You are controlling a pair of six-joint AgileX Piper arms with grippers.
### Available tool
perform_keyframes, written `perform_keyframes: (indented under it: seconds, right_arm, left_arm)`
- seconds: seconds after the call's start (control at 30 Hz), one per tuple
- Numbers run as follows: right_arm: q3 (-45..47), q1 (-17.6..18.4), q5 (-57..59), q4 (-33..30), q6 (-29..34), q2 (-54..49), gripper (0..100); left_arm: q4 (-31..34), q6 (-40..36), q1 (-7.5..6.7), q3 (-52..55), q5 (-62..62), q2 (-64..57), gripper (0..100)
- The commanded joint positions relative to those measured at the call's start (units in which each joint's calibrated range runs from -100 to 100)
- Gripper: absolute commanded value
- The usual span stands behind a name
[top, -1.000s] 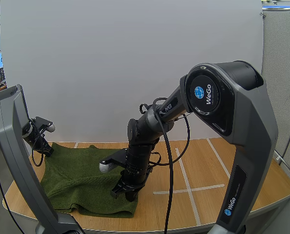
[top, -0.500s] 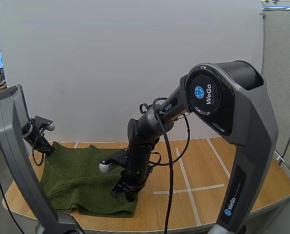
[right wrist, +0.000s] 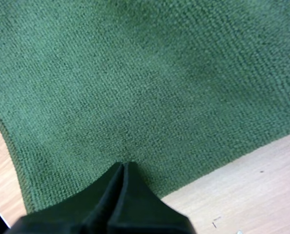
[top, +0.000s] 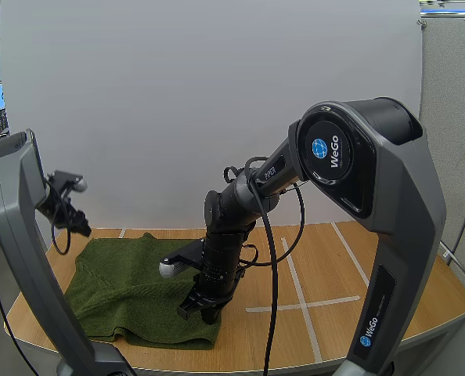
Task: Fold the towel
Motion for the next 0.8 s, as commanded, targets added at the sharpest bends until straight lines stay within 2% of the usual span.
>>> perform_keyframes:
  seconds: [0.0,0.1,0.2,0.23,0.3,0.37,0.47,0.77]
  right_arm:
    - [0.2,-0.3,0.1,-0.2,0.1,-2.2,0]
    - [-0.4,-0.3,-0.4,-0.2,0.1,-5.3,0]
    - [-1.3,-0.3,-1.2,-0.3,0.5,-8.6,0]
    - [-2.2,-0.3,-2.4,-0.3,1.0,-10.7,0]
    - [-3.6,-0.3,-3.4,-0.4,1.3,-12.9,0]
    - [-5.0,-0.3,-4.2,-0.9,1.3,-13.2,0]
    - [-7.2,-0.3,-6.8,-1.8,1.3,-12.6,0]
    - [-11.9,-0.4,-14.9,-3.9,1.3,-3.4,0]
  left_arm:
    - [-0.2,-1.0,0.57,-1.3,15.7,-4.7,81]
    - [-0.2,-1.1,1.06,-1.2,15.8,-4.7,81]
    - [-0.2,-1.1,2.6,-0.5,15.8,-4.7,79]
    - [0.1,-1.0,3.45,-0.3,15.8,-4.7,76]
    - [0.4,-1.0,4.18,0.3,15.8,-4.7,71]
    - [0.4,0.2,5.47,1.8,15.8,-4.7,62]
    - [0.4,1.6,6.88,5.5,15.8,-4.7,61]
    - [0.4,4.7,7.19,16.6,15.8,-4.7,61]
